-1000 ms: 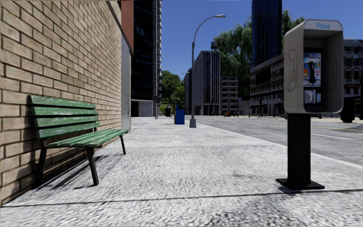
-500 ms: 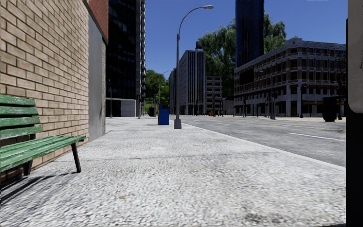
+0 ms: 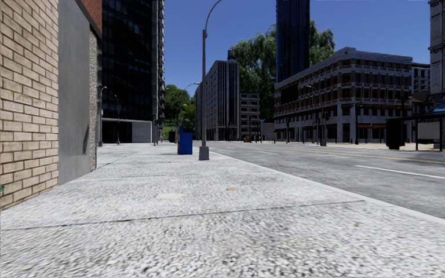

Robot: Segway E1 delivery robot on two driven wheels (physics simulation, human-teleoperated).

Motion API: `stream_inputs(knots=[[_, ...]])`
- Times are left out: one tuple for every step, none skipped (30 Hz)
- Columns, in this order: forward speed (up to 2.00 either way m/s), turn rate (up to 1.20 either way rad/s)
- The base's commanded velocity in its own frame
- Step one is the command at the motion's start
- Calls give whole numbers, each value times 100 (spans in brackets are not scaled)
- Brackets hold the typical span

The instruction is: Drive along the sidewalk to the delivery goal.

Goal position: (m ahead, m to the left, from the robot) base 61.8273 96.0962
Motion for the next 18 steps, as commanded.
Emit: stream_inputs(knots=[[200,0],[200,0],[200,0],[200,0],[200,0],[200,0],[200,0],[200,0],[200,0],[200,1],[200,8],[200,8],[200,14],[200,26],[200,43],[200,43],[200,50],[200,51]])
